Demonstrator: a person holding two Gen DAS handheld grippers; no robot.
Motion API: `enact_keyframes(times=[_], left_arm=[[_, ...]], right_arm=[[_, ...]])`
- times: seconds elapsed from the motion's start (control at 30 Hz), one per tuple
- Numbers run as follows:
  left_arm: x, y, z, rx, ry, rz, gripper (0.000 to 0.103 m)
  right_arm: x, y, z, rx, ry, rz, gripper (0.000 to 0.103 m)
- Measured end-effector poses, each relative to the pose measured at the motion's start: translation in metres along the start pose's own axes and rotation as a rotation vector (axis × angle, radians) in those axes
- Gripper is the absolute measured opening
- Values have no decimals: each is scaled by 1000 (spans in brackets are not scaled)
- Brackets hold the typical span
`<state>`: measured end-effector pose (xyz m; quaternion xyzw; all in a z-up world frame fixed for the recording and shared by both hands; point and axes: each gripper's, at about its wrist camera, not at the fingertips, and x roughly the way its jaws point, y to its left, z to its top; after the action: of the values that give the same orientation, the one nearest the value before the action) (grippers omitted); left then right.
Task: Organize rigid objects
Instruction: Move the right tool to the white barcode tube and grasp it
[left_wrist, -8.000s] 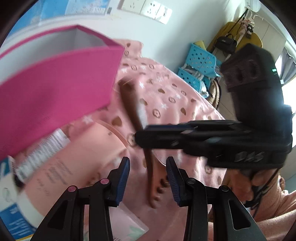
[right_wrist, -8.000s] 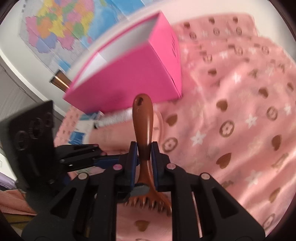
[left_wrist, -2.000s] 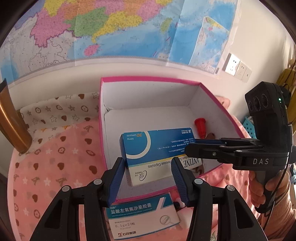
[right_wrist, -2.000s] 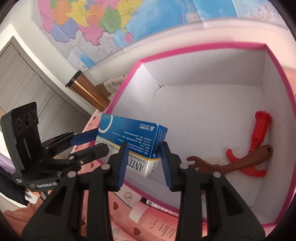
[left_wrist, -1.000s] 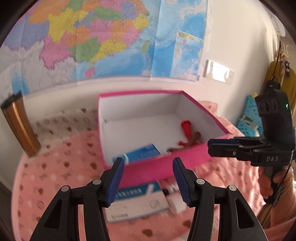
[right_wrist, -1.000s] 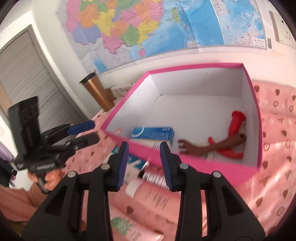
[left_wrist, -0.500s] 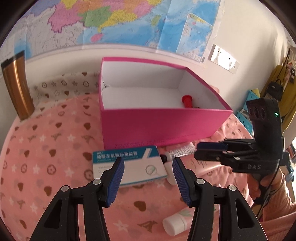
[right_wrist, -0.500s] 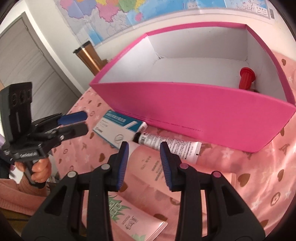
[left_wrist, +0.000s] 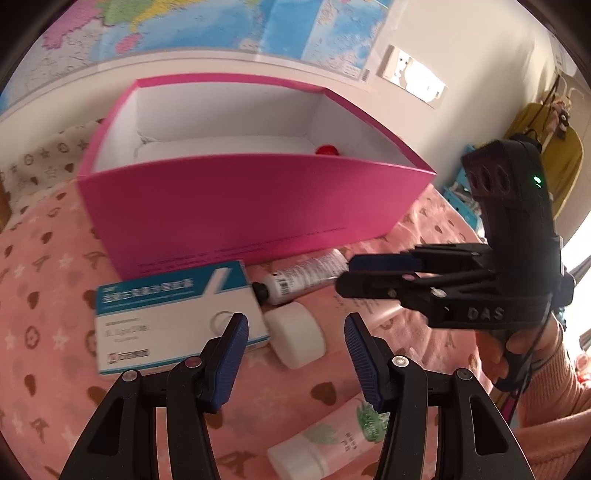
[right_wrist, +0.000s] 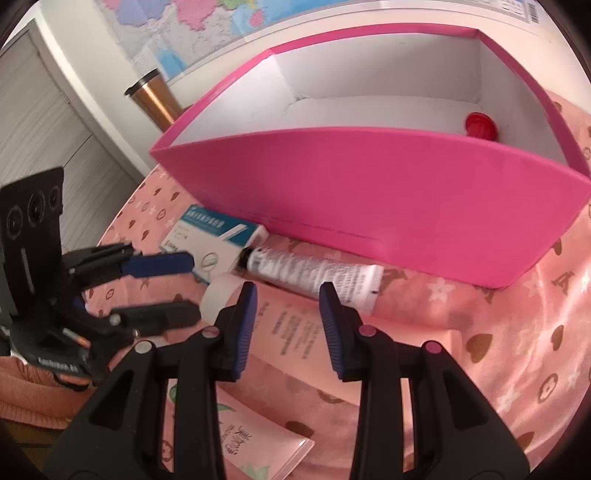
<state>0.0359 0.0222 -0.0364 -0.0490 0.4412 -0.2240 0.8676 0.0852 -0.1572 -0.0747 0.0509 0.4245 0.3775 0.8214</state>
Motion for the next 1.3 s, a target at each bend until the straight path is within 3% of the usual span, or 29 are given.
enact_keyframes(times=[0.33,0.77,1.07,1.3], left_arm=[[13,-9,-2,17,49,-53,55],[20,11,16,-84,34,-62,55],[42,3,26,-66,113,-40,55],[45,-2,25,-62,107,-38,55]], right_arm=[[-1,14,-10,-59,66,52,38],[-8,-25,-10,100,-9,17,38],[-4,-37,-7,153,-26,9,38],[-5,-46,-8,178,-42,-13,38]])
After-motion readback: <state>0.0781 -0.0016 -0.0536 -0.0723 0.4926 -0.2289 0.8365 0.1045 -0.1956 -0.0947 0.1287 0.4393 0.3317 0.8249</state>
